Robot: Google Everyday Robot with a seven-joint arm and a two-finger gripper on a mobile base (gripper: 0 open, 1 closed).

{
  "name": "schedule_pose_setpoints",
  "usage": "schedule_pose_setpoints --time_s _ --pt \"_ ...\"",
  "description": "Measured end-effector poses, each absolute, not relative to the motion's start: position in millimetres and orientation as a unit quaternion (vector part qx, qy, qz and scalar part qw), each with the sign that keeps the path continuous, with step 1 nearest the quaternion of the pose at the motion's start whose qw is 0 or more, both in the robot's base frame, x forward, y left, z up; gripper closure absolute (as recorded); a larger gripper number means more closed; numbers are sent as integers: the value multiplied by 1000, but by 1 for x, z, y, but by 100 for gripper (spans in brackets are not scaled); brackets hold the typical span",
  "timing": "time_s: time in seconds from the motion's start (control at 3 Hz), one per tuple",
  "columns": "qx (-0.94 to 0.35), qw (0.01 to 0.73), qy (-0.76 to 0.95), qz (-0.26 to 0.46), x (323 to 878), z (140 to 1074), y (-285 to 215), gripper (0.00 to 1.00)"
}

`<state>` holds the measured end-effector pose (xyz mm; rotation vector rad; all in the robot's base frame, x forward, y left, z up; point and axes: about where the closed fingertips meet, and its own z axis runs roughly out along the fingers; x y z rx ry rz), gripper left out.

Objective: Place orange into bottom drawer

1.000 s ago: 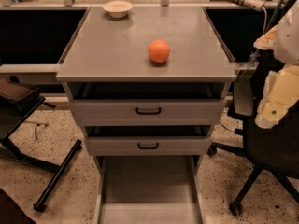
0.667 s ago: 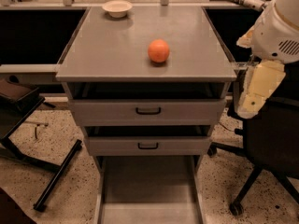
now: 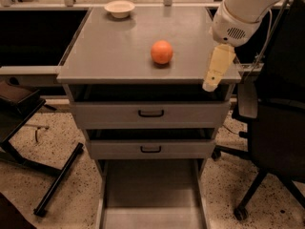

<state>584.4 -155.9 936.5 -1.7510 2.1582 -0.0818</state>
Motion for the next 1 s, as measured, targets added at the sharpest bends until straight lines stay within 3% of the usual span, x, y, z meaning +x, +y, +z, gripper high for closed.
schedule_pose_setpoints --time_s 0.67,1.0 --pt "-611 198 766 -31 599 935 -149 0" --pt "-605 223 763 -39 633 933 -129 0"
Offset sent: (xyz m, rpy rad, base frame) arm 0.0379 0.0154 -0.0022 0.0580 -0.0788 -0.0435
